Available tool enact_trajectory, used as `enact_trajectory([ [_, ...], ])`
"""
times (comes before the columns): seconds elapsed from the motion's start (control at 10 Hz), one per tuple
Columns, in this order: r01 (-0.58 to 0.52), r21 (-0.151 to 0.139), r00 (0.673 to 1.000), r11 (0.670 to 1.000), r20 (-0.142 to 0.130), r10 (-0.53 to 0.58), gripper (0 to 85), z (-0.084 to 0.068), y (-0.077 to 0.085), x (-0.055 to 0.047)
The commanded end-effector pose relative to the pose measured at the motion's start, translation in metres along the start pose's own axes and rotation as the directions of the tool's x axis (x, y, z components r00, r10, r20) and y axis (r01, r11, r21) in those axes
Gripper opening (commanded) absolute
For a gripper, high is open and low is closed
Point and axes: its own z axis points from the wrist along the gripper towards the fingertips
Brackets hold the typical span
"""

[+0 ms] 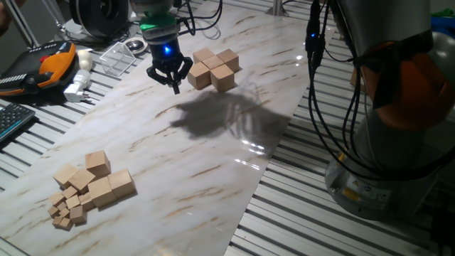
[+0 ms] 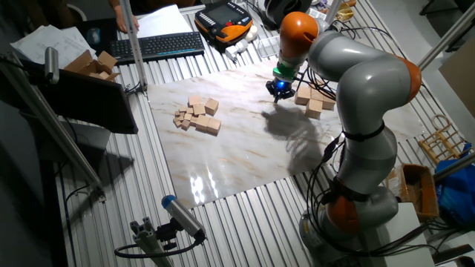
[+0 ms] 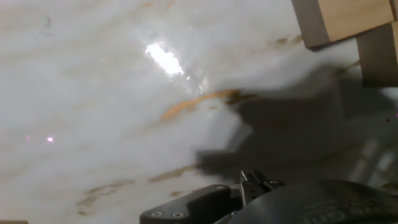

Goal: Stack the blocks into a cross shape

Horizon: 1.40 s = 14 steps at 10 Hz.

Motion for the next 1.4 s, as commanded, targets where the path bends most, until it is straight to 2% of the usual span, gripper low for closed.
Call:
enact_trajectory([
  [0.0,0.855,0.092,0.514,0.51,-0.022,-0.858,0.0,0.0,0.0,0.0],
  [0.2,0.856,0.106,0.511,0.506,-0.028,-0.859,0.0,0.001,0.001,0.001],
  [0.3,0.853,0.101,0.518,0.513,-0.028,-0.855,0.0,0.002,0.002,0.004],
  [0.4,0.827,0.09,0.558,0.554,-0.026,-0.829,0.0,0.003,0.002,0.006],
  [0.5,0.762,0.061,0.647,0.644,-0.031,-0.762,0.0,0.005,0.002,0.01],
  [0.6,0.753,0.094,0.656,0.652,-0.02,-0.755,0.0,0.007,0.004,0.012],
  [0.7,0.757,0.085,0.652,0.648,-0.022,-0.758,0.0,0.008,0.004,0.013],
  [0.9,0.778,0.097,0.626,0.621,-0.027,-0.779,0.0,0.008,0.004,0.012],
  [1.1,0.744,0.046,0.668,0.666,-0.038,-0.743,0.0,0.005,0.002,0.011],
  [1.2,0.741,0.058,0.671,0.669,-0.033,-0.741,0.0,0.006,0.002,0.011],
  [1.3,0.74,0.055,0.673,0.671,-0.032,-0.739,0.0,0.006,0.002,0.011],
])
